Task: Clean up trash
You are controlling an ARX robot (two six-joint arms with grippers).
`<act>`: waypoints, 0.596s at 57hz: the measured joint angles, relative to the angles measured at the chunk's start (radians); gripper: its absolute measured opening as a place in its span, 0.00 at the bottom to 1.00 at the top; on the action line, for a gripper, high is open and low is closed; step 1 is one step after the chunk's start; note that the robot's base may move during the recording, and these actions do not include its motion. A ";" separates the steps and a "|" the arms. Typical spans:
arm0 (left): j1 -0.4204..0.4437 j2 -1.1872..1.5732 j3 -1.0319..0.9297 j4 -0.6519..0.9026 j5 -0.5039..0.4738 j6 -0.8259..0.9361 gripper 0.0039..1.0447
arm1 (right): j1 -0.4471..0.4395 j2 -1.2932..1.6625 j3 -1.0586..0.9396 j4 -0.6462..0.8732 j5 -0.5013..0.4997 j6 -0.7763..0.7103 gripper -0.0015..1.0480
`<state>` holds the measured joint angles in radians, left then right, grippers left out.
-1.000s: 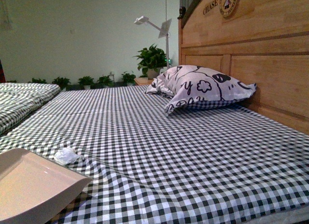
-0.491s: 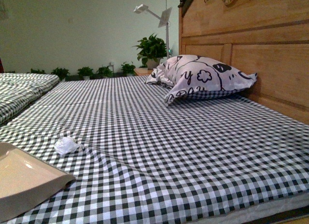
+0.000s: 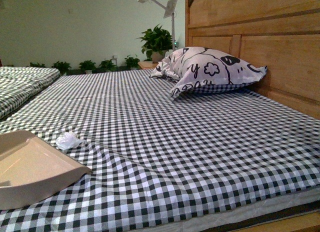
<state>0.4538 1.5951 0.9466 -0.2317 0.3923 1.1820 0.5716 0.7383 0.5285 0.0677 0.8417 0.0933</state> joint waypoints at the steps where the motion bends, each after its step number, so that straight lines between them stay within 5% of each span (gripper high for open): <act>1: 0.000 0.002 0.001 0.000 0.000 0.000 0.25 | 0.000 0.000 0.000 0.000 0.000 0.000 0.19; 34: 0.025 0.045 0.073 -0.092 -0.035 0.000 0.25 | 0.000 0.000 0.000 0.000 0.000 0.000 0.19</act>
<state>0.4789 1.6402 1.0195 -0.3241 0.3576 1.1816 0.5716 0.7383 0.5285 0.0677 0.8417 0.0929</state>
